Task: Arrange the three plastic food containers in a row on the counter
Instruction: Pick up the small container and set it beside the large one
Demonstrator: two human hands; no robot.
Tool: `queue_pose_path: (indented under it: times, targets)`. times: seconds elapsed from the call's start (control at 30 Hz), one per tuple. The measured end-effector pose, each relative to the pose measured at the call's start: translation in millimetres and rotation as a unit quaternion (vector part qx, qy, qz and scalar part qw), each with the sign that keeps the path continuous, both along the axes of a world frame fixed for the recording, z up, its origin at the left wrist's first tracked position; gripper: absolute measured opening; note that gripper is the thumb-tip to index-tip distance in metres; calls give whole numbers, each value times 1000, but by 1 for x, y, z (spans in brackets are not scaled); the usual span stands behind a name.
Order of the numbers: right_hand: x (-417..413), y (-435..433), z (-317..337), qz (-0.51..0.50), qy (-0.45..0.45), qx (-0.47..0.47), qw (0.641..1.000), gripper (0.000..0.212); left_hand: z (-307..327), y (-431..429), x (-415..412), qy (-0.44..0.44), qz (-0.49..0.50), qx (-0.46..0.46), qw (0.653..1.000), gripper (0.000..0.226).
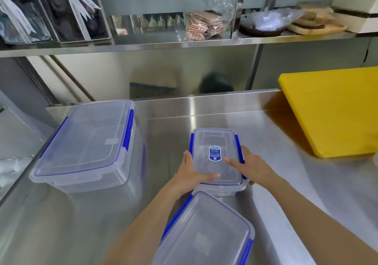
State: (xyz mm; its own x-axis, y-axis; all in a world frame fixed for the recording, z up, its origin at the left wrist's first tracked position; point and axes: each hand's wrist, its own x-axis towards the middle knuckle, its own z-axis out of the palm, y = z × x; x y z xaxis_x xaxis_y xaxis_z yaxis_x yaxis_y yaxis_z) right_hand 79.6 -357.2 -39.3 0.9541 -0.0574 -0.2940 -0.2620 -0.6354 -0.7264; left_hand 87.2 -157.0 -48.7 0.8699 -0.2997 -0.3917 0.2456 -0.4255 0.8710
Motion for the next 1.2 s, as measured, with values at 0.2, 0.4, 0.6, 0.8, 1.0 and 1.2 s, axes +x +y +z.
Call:
queue_pose_path:
  times: [0.2,0.4,0.6,0.8,1.0,1.2]
  targets:
    - [1,-7,4,187,138,143,962,108,-11,29,6,4,-90,53,995,152]
    - [25,16,-6,177,91,134,971,110,-15,51,21,-93,-24,51,994,103]
    - [65,57,-14,151,21,98,983,85,-19,79,43,-181,126,92,971,74]
    - [95,98,-17,138,-35,27,989,68,-24,96,66,-221,138,274,926,73]
    - [105,112,-26,77,-31,-86,993,53,-24,103,85,-171,64,355,917,65]
    - [93,115,-21,63,-12,-90,994,51,-22,100,73,-172,98,350,916,70]
